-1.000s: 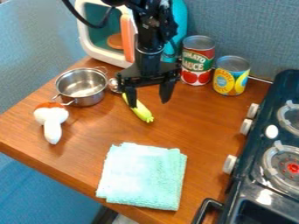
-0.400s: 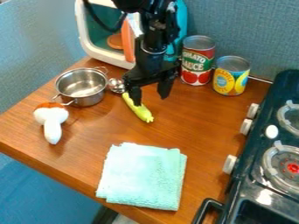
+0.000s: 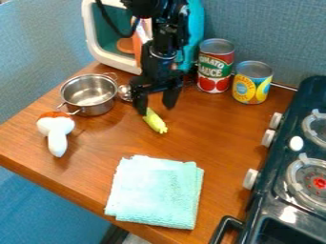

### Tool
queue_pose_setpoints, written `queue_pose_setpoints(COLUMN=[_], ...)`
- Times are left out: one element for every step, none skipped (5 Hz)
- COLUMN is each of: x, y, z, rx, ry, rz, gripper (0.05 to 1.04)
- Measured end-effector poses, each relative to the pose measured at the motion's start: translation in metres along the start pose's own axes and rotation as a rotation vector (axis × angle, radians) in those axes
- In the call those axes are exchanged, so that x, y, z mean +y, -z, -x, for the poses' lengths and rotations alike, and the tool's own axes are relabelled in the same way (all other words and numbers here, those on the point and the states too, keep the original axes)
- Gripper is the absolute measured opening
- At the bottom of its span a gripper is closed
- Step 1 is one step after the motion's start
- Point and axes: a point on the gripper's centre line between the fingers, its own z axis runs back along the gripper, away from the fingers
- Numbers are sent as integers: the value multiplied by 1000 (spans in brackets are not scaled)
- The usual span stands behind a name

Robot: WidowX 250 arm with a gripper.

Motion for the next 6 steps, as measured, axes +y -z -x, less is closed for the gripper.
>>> queue_pose_setpoints(x=[2, 4, 1, 1, 5, 8], y=[7, 10, 15, 18, 19, 18], z=[-1, 1, 1, 1, 0, -2], rx=[19, 29, 32, 28, 27, 31], ry=[-7, -14, -11, -13, -10, -4], rz=[-67, -88, -92, -82, -80, -51], gripper=[1001, 1001, 924, 693, 474, 455])
